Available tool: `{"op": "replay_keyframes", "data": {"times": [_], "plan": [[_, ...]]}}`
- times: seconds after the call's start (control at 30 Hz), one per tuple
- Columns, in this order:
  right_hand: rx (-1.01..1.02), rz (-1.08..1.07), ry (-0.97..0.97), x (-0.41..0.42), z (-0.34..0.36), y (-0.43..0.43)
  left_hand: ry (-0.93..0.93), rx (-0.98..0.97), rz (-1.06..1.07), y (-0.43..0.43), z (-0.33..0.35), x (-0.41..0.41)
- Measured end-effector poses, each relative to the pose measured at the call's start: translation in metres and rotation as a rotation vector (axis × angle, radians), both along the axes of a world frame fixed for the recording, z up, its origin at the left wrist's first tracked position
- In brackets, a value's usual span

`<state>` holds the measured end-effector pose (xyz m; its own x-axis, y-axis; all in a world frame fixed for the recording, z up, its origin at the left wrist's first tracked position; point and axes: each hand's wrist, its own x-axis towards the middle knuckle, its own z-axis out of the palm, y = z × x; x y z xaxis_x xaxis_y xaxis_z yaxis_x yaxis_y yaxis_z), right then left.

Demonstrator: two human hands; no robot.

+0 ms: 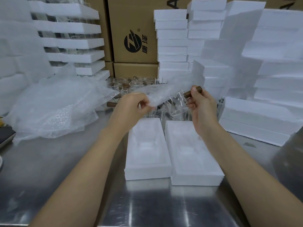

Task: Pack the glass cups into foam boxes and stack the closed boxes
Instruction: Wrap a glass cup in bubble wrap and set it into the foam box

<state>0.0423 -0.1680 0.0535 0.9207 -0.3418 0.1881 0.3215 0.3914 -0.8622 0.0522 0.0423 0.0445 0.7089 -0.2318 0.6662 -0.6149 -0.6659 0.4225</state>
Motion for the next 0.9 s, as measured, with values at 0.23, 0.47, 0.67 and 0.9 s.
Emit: {"op": "replay_keyframes", "data": {"times": [0.23, 0.47, 0.67, 0.9], "plan": [[0.079, 0.074, -0.018, -0.003, 0.01, -0.002, -0.039, -0.145, -0.017, -0.004, 0.005, -0.003], [-0.072, 0.412, 0.188, -0.003, 0.01, -0.009, -0.043, -0.146, -0.083, -0.004, 0.003, -0.002], [-0.231, 0.459, 0.225, -0.003, 0.004, 0.003, -0.048, -0.118, -0.132, -0.007, 0.003, -0.006], [-0.052, 0.597, 0.124, -0.004, 0.013, -0.022, 0.012, 0.224, 0.123, 0.018, 0.001, 0.003]]}}
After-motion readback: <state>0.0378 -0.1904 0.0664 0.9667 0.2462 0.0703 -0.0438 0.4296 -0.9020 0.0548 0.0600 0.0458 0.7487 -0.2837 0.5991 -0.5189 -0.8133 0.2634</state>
